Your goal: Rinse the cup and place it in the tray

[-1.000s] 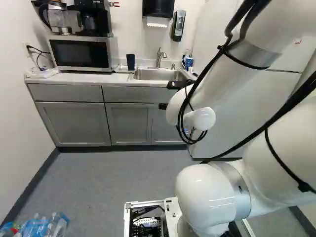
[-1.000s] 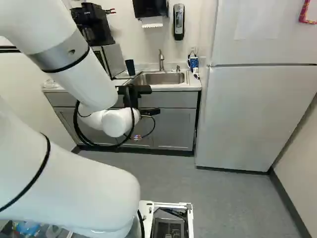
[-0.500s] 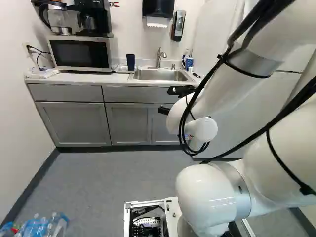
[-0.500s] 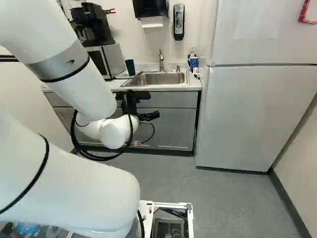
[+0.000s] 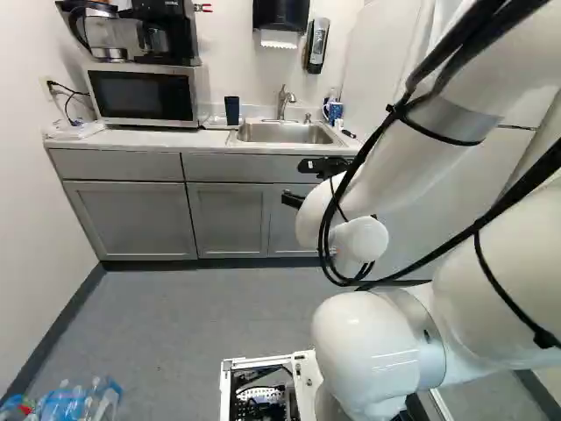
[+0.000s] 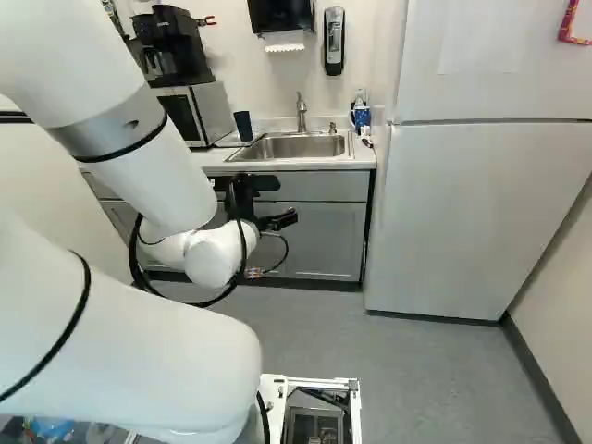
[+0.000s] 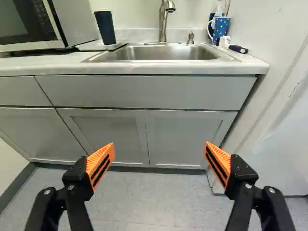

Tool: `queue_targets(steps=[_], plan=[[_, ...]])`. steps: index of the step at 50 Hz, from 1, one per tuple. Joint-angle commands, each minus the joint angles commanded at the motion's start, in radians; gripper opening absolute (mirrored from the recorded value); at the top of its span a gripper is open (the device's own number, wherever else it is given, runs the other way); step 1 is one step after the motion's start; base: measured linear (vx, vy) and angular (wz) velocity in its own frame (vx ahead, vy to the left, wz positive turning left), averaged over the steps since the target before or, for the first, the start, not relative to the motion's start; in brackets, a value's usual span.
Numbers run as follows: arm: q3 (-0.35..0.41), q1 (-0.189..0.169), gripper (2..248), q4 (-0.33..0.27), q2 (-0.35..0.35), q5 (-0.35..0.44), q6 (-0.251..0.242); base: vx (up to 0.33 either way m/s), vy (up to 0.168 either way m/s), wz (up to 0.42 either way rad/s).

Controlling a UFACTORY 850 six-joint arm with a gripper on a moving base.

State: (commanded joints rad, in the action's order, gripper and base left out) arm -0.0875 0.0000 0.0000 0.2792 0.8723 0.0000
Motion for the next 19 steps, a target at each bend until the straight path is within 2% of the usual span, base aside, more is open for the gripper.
queue_targets(steps=[19], plan=[[0.000, 0.000, 247, 0.000, 0.000, 0.000, 0.000, 0.000, 0.000, 0.000]])
